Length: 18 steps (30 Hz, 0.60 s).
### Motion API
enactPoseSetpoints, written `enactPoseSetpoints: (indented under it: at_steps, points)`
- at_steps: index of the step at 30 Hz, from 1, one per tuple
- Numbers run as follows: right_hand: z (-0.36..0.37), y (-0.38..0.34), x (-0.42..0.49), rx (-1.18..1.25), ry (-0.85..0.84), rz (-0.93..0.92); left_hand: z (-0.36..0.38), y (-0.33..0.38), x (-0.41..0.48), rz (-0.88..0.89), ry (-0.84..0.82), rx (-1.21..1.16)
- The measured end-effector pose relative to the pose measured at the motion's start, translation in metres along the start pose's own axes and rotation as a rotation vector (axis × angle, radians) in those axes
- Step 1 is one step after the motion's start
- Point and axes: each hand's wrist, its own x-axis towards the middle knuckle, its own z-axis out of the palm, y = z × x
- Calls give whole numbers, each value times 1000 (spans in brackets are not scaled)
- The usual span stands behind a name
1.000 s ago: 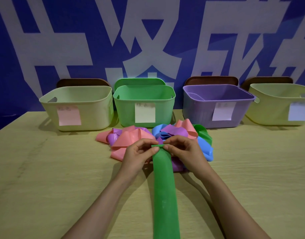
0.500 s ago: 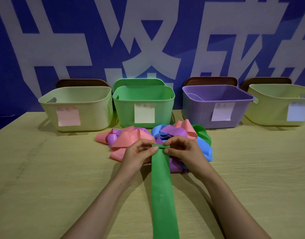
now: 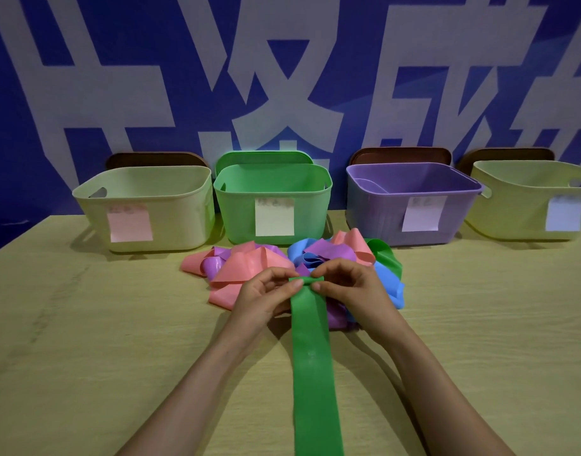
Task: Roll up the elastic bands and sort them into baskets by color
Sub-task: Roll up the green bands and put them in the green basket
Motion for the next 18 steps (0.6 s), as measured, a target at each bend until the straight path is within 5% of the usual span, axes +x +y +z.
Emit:
enactPoseSetpoints:
  at_steps: [18]
  points:
    - [4, 4, 0, -26, -27, 2, -8, 0, 1, 61, 14, 42]
